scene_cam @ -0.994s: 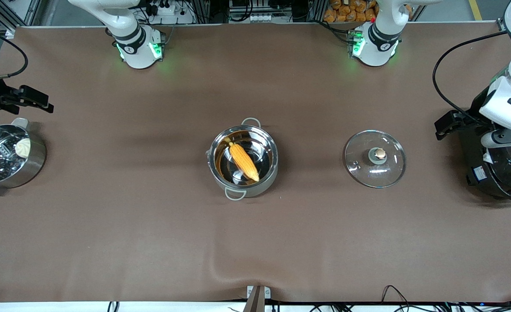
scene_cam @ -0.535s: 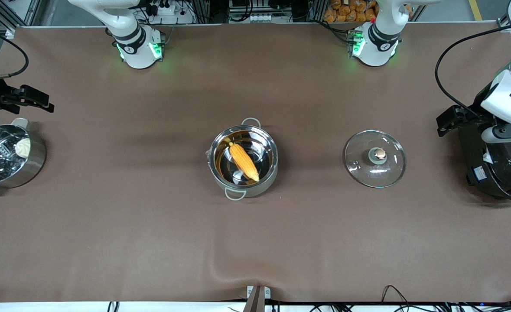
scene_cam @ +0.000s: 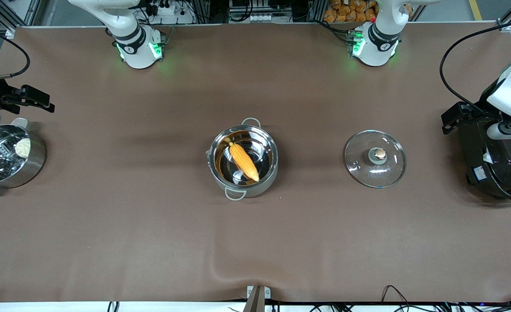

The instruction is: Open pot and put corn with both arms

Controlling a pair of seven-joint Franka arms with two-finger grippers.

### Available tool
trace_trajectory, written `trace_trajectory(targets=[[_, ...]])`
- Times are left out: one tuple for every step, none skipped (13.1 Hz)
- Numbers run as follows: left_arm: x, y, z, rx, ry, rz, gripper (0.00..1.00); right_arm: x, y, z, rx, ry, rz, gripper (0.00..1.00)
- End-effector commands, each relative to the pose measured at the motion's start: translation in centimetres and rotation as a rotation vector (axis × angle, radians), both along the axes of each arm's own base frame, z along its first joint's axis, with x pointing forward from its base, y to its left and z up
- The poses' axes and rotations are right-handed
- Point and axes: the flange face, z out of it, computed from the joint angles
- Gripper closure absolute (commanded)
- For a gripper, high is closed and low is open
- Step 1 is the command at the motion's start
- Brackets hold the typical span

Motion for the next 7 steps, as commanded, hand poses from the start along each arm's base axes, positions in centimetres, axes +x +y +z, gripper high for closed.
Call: trace_trajectory(targets=[[-0.65,0.55,1.82,-0.035,0.022,-0.011,0.0,-0.93,0.31,0.52,-0.021,-0.016,-0.008,0.0],[-0.88,0.6,2.32,-0.031,0.036,-0.019,0.0,-0.93,0.31,0.52,-0.021,-0.016,-0.008,0.0],[-1.1,0.69,2.7,-0.031,0.047,-0.019,0.0,-0.93,0.23,0.52,-0.021,-0.016,-0.009,0.0],[-1.29,0.71,2.75,-0.03,0.06,-0.02,0.0,-0.96,0.25,0.67,-0.019,-0.019,-0.009,0.0],[-1.37,0.8,2.79,-0.03,0.064,-0.02,0.0,-1.0,0.31,0.75,-0.021,-0.02,-0.008,0.0],[-1.37,0.9,2.79,-0.029,0.064,-0.018,0.0,-1.01,0.32,0.68,-0.021,-0.019,-0.008,0.0],[-1.31,1.05,2.78,-0.03,0.064,-0.014,0.0,-1.02,0.33,0.67,-0.019,-0.017,-0.008,0.0]])
